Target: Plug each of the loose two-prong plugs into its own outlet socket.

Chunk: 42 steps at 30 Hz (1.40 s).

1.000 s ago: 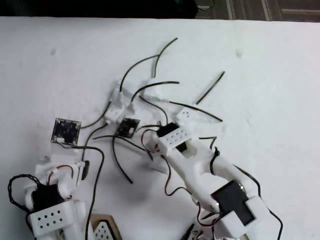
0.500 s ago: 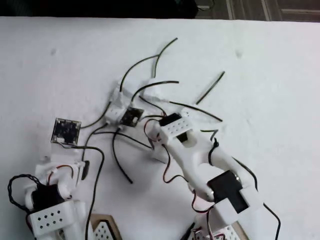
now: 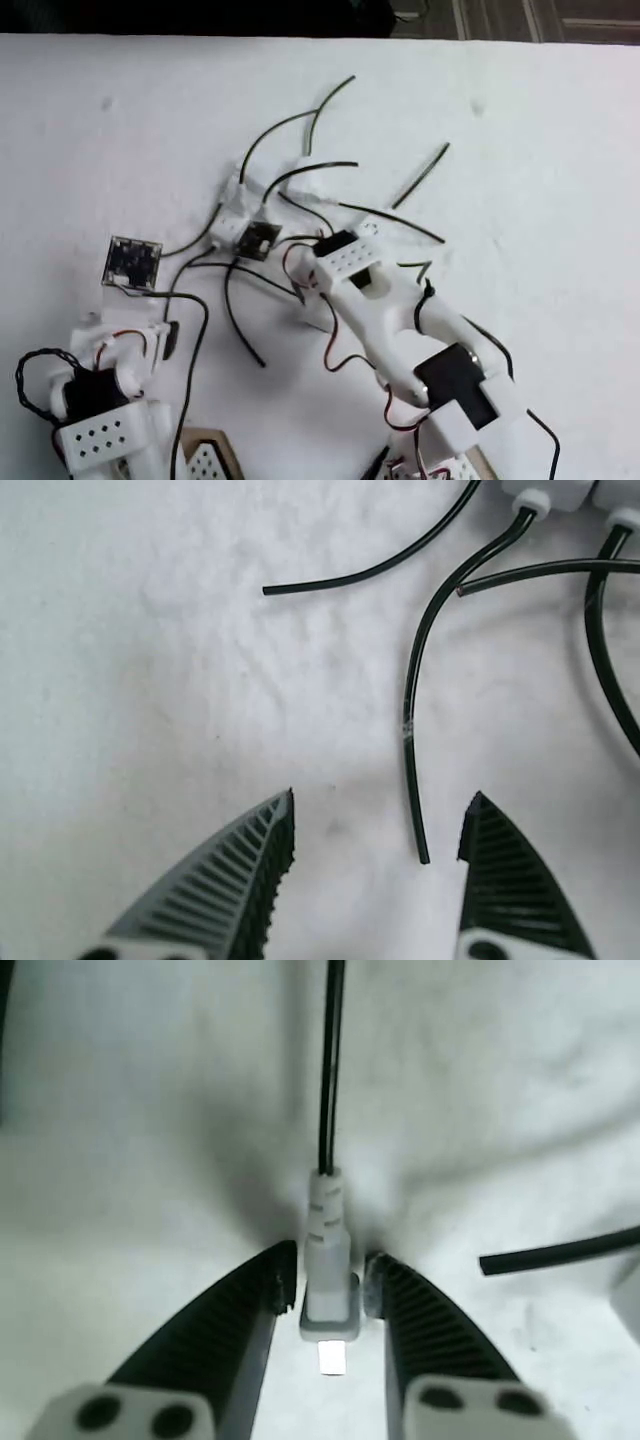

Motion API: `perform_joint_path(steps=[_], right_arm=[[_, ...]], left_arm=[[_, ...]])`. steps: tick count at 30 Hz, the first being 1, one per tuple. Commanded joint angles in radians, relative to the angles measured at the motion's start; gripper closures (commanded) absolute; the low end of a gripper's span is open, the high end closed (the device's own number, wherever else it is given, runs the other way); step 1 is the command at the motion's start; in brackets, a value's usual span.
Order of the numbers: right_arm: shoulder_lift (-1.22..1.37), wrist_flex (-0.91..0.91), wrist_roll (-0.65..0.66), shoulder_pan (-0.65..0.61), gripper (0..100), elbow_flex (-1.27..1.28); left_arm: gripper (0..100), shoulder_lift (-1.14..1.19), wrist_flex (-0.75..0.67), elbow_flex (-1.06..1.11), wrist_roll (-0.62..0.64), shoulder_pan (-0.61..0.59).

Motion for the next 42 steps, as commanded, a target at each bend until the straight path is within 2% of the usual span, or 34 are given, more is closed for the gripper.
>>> perform_joint_path(steps=[1, 7, 12, 33, 40, 42], right_arm=[[0.012, -0.033, 0.006, -0.004, 85.1, -0.061], [0.012, -0.038, 0.009, -0.044, 85.1, -0.06], [0.012, -0.051, 0.078, -0.058, 85.4, -0.058], [-0.004, -0.038, 0.083, -0.058, 85.5, -0.106], [0.005, -0.035, 0.084, -0.084, 98.0, -0.109], [-0.005, -0.03, 0.084, -0.082, 98.0, -0.109]], left_arm=[[73, -0.008, -0.011, -0.006, 0.003, -0.002], [73, -0.008, -0.011, -0.006, 0.003, -0.002], [73, -0.008, -0.011, -0.006, 0.003, -0.002], [73, -0.008, -0.011, -0.006, 0.002, -0.004], [73, -0.008, -0.011, -0.006, 0.002, -0.004], [73, -0.008, -0.011, -0.006, 0.002, -0.004]])
